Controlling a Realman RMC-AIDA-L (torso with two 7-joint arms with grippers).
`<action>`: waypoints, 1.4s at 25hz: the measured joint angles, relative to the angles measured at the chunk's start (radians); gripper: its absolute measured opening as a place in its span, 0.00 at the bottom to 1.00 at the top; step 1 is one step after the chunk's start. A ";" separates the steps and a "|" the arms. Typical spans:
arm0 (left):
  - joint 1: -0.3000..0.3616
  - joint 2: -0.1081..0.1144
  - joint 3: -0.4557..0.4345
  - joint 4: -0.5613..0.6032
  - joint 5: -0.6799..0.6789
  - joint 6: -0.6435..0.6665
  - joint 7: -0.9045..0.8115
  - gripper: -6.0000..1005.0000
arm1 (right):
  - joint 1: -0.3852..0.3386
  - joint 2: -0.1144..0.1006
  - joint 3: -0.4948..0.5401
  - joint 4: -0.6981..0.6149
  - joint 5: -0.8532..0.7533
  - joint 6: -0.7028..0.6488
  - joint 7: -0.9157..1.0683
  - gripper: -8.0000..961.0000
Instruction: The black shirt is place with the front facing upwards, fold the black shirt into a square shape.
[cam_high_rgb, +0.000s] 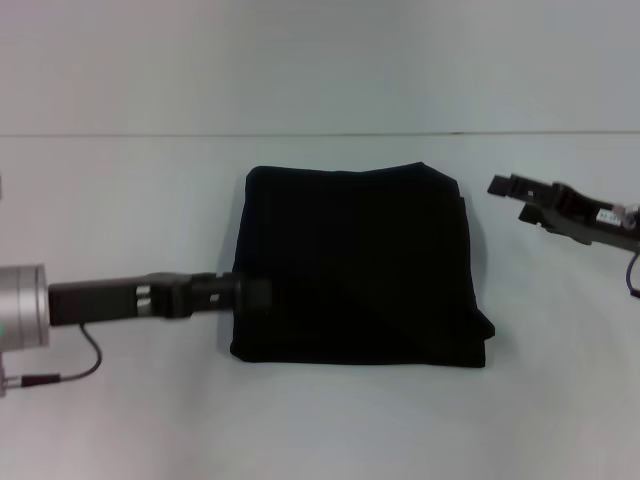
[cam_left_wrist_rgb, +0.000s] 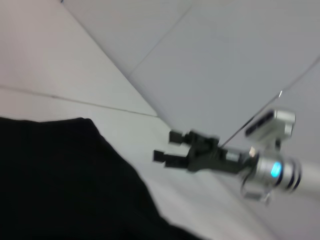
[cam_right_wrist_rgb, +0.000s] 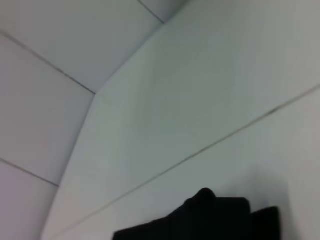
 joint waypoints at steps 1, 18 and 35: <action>0.019 -0.011 -0.001 0.024 0.009 -0.006 0.055 0.88 | 0.009 -0.006 -0.004 0.000 -0.009 -0.004 0.064 0.95; 0.159 -0.034 -0.148 0.085 0.025 -0.010 0.442 0.88 | 0.058 0.034 0.003 0.013 0.002 0.109 0.402 0.95; 0.231 -0.057 -0.163 0.074 0.042 -0.047 0.576 0.87 | 0.049 0.065 0.037 0.029 0.018 0.139 0.453 0.95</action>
